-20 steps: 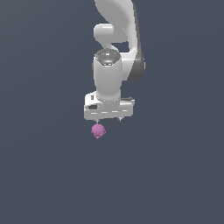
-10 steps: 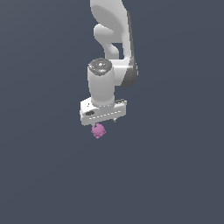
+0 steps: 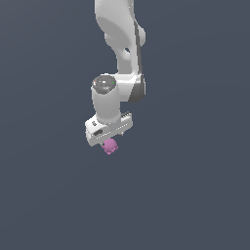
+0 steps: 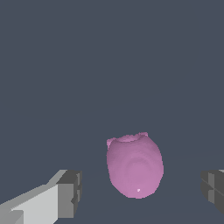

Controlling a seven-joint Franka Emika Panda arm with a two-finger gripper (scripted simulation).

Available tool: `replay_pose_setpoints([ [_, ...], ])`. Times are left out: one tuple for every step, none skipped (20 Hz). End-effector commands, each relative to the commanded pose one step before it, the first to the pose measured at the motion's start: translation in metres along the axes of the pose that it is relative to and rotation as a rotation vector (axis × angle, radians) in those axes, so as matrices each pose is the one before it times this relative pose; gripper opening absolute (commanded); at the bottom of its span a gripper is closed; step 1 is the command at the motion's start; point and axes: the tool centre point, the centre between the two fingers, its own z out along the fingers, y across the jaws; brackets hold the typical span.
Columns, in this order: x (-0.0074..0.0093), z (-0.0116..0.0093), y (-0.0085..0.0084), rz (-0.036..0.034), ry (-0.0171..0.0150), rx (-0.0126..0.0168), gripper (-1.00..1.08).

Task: Pick up the object and move it to a goal position.

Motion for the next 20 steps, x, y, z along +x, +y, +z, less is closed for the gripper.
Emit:
replay_pose_setpoints([
  [-0.00501,0.00701,0.00264,-0.05162,-0.00291,0.00377,1.00],
  [-0.00180,0.00241,0.00080,-0.01723,-0.00099,0.00143,1.00],
  [-0.00170,0.00224,0.00071,-0.01602,-0.00087,0.00136,1.00],
  [-0.00157,0.00207,0.00061,-0.01486,-0.00077,0.00129,1.00],
  [-0.00146,0.00190,0.00053,-0.01365,-0.00067,0.00121,1.00],
  [-0.00134,0.00173,0.00046,-0.01248,-0.00058,0.00112,1.00],
  [-0.00122,0.00156,0.00039,-0.01129,-0.00050,0.00103,1.00],
  [-0.00109,0.00140,0.00033,-0.01010,-0.00042,0.00093,1.00],
  [-0.00097,0.00123,0.00028,-0.00890,-0.00036,0.00083,1.00],
  [-0.00083,0.00107,0.00022,-0.00774,-0.00030,0.00073,1.00],
  [-0.00072,0.00090,0.00019,-0.00652,-0.00024,0.00062,1.00],
  [-0.00057,0.00074,0.00014,-0.00537,-0.00019,0.00051,1.00],
  [-0.00044,0.00057,0.00010,-0.00418,-0.00014,0.00040,1.00],
  [-0.00035,0.00040,0.00010,-0.00291,-0.00010,0.00028,1.00],
  [-0.00018,0.00025,0.00003,-0.00182,-0.00006,0.00018,1.00],
  [-0.00002,0.00009,-0.00002,-0.00069,-0.00002,0.00007,1.00],
  [0.00010,-0.00033,0.00001,0.00431,-0.00017,-0.00012,1.00],
  [-0.00002,0.00038,0.00001,0.00000,0.00000,0.00000,1.00],
  [-0.00007,0.00114,0.00002,0.00000,0.00000,0.00000,1.00],
  [-0.00011,0.00189,0.00003,0.00000,0.00000,0.00000,1.00],
])
